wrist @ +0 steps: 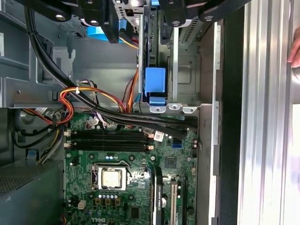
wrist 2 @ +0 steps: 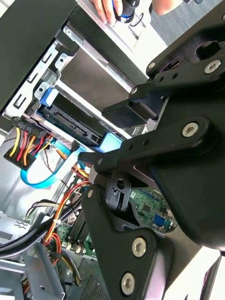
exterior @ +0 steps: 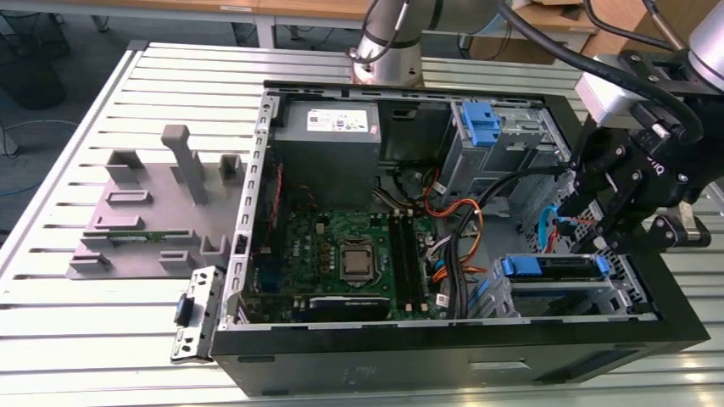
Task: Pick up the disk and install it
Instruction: 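Insert the first disk wire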
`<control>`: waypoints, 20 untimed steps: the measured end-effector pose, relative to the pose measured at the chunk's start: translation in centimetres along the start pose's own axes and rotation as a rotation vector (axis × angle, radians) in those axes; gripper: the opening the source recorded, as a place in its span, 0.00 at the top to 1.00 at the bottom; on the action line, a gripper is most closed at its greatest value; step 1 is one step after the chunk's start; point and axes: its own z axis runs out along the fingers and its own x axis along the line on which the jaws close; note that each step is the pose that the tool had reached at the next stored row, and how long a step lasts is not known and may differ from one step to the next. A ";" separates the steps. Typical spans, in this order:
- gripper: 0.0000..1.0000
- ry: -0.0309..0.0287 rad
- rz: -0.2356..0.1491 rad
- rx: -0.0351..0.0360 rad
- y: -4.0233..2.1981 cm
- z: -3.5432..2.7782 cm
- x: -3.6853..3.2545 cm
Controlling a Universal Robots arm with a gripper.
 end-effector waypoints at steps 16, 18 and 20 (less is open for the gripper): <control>0.52 0.0003 0.000 0.0000 -0.66 1.34 -0.15; 0.52 0.0005 0.000 0.0000 -0.66 1.34 -0.15; 0.52 0.0001 0.000 0.0000 -0.66 1.37 -0.15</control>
